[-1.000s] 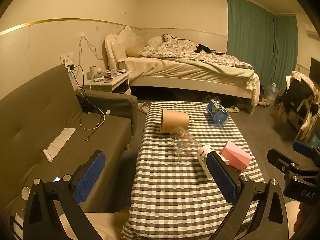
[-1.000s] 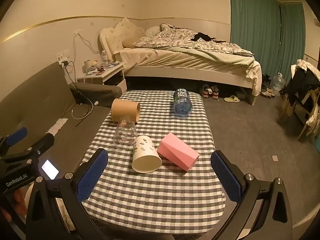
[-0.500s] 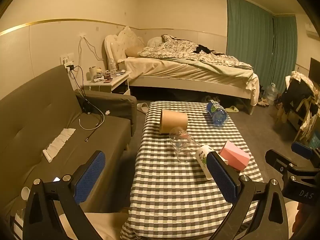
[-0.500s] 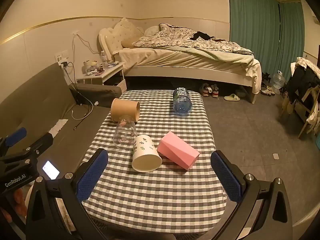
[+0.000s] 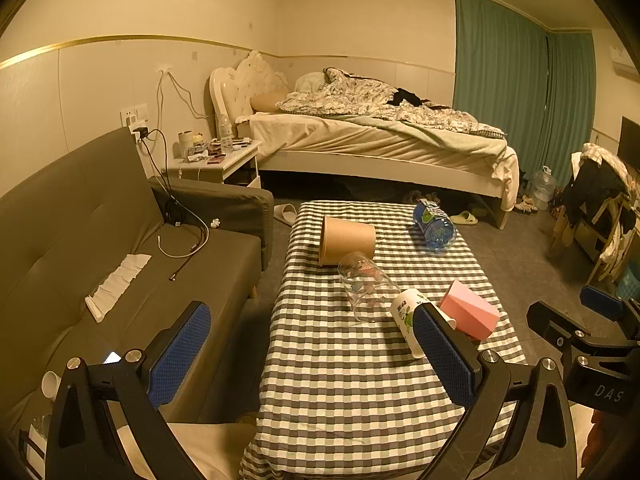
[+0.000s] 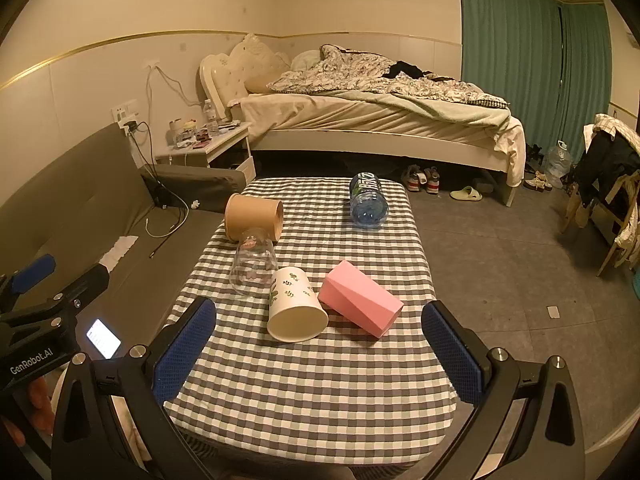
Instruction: Flip cup upside down
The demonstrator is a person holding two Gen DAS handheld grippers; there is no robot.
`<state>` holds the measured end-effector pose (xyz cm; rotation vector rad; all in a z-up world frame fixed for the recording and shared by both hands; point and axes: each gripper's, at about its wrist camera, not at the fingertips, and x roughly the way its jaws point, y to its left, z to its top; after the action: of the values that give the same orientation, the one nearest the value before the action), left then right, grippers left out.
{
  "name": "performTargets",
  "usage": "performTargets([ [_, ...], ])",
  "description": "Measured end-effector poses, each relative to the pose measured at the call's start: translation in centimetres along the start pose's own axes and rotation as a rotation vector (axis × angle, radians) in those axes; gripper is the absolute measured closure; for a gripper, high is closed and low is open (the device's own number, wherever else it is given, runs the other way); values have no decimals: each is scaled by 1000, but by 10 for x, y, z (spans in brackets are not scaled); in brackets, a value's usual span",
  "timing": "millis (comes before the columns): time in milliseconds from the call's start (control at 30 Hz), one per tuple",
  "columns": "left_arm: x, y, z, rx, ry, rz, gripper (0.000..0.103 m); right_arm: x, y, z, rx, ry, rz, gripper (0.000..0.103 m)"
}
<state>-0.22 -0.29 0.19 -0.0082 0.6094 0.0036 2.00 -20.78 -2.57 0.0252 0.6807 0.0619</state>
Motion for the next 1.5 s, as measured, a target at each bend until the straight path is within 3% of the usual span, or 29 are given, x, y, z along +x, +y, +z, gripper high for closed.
performTargets([
  [1500,7,2,-6,-6,20,3,0,-1,-5,4,7,4,7,0],
])
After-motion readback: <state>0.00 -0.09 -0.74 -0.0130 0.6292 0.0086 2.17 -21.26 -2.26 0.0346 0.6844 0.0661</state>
